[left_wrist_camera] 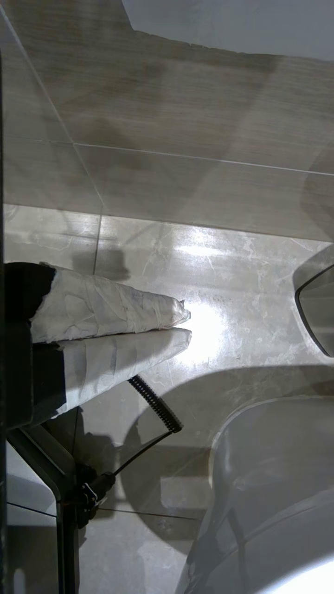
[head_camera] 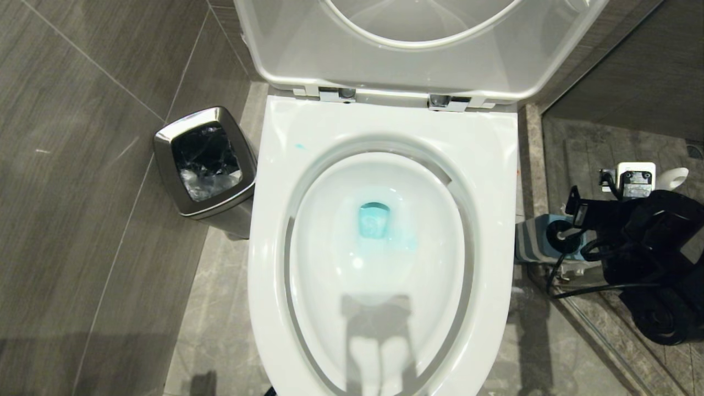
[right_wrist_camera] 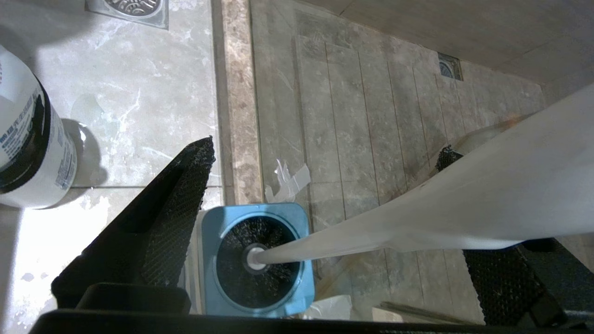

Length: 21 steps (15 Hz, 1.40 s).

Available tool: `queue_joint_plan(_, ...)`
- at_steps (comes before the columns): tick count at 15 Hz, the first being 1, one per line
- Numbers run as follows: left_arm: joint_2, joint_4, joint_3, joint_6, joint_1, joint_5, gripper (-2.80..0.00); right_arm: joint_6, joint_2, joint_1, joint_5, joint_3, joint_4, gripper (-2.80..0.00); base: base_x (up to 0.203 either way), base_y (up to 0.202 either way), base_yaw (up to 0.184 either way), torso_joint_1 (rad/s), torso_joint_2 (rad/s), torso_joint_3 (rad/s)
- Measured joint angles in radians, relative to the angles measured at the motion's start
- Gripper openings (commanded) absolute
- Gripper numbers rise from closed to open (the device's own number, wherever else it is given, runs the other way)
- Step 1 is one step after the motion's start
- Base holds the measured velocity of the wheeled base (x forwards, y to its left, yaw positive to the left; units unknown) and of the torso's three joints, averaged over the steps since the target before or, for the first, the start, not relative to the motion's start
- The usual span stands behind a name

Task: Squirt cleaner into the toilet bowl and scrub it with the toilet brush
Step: Scrub the toilet bowl

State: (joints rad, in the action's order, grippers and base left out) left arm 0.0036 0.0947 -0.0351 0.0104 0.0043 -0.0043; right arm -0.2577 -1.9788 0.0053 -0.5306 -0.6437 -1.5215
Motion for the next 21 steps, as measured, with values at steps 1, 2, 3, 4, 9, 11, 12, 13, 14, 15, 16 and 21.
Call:
queue_joint_plan(1,0.0,0.0,0.0,0.0,0.0,0.0,-2.8,0.0,0.004,-0.002,0.001,0.006,0.0,0.0,0.0,0.0,0.0,0.0,0.0,0.0)
queue_joint_plan(2,0.0,0.0,0.0,0.0,0.0,0.0,-2.8,-0.001,0.006,-0.006,0.001,0.008,0.0,0.0,0.0,0.0,0.0,0.0,0.0,0.0)
queue_joint_plan(3,0.0,0.0,0.0,0.0,0.0,0.0,-2.8,-0.001,0.008,-0.009,0.001,0.008,0.0,0.0,0.0,0.0,0.0,0.0,0.0,0.0)
queue_joint_plan(4,0.0,0.0,0.0,0.001,0.0,0.0,-2.8,-0.001,0.008,-0.012,0.001,0.007,0.0,0.0,0.0,0.0,0.0,0.0,0.0,0.0)
queue_joint_plan(9,0.0,0.0,0.0,0.0,0.0,0.0,-2.8,0.003,0.0,-0.033,0.005,0.003,0.0,0.0,0.0,0.0,0.0,0.0,0.0,0.0)
queue_joint_plan(11,0.0,0.0,0.0,0.0,0.0,0.0,-2.8,0.001,0.0,-0.04,0.019,0.003,0.0,0.0,0.0,0.0,0.0,0.0,0.0,0.0)
queue_joint_plan(12,0.0,0.0,0.0,0.001,0.0,0.0,-2.8,0.001,0.0,-0.041,0.02,0.004,0.0,0.0,0.0,0.0,0.0,0.0,0.0,0.0)
queue_joint_plan(13,0.0,0.0,0.0,0.0,0.0,0.0,-2.8,0.0,0.002,-0.042,0.02,0.004,0.0,0.0,0.0,0.0,0.0,0.0,0.0,0.0)
queue_joint_plan(14,0.0,0.0,0.0,0.0,0.0,0.0,-2.8,0.0,0.004,-0.042,0.02,0.005,0.0,-2.31,0.0,0.0,0.0,0.0,0.0,0.0)
queue_joint_plan(15,0.0,0.0,0.0,0.0,0.0,0.0,-2.8,0.0,0.005,-0.042,0.021,0.005,0.0,-2.8,0.0,0.0,0.0,0.0,0.0,0.0)
queue_joint_plan(16,0.0,0.0,0.0,0.0,0.0,0.0,-2.8,0.0,0.005,-0.042,0.021,0.005,0.0,-2.8,0.0,0.0,0.0,0.0,0.0,0.0)
queue_joint_plan(21,0.0,0.0,0.0,0.0,0.0,-0.001,-2.8,-0.049,0.006,-0.04,0.021,0.013,0.0,-2.8,0.0,0.0,0.0,0.0,0.0,0.0)
